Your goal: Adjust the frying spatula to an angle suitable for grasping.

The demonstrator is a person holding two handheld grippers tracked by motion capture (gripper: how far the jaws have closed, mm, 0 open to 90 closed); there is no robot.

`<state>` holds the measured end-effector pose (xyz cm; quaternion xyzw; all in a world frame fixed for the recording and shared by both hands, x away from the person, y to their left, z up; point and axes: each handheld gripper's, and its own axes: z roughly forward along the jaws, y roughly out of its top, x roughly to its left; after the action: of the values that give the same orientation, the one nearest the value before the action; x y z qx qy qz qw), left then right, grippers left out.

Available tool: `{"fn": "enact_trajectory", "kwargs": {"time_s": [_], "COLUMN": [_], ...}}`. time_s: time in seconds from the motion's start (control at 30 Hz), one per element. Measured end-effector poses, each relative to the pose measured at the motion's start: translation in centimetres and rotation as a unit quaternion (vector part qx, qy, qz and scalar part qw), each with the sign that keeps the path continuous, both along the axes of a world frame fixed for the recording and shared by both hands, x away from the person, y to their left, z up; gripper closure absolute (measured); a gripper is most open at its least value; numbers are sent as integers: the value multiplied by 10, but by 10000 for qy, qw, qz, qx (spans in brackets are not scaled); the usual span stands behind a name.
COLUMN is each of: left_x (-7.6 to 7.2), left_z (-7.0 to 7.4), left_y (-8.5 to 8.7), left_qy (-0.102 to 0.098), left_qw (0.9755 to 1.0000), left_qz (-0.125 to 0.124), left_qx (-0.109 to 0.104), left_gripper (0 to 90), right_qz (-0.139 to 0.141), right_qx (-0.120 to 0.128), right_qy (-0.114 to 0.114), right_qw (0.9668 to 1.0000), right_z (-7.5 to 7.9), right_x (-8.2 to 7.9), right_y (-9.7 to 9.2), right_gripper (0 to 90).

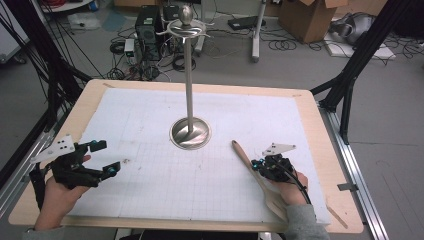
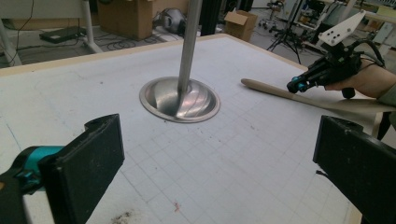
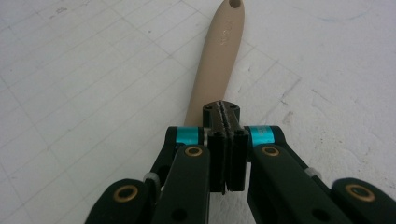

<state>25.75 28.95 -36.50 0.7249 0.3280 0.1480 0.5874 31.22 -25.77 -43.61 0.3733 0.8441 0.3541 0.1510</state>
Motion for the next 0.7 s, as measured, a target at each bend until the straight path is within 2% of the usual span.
{"fn": "enact_trajectory", "kwargs": {"time_s": [0.23, 0.57, 0.7], "left_x": [-1, -2, -2], "left_z": [0, -1, -1], "left_y": [0, 1, 1], "left_qy": [-4, 15, 12], "left_qw": [10000, 10000, 10000], "left_qz": [10, 36, 38], "left_qx": [4, 23, 35], "left_gripper": [24, 24, 24], "right_qz": [140, 329, 414], "right_qx": [-61, -344, -472], "right_qy": [-73, -147, -249], "right_qw": [9999, 9988, 9977], "right_z": [0, 3, 4], "right_x": [0, -1, -2], "right_y": [1, 9, 11], "right_gripper": [900, 900, 900]}}
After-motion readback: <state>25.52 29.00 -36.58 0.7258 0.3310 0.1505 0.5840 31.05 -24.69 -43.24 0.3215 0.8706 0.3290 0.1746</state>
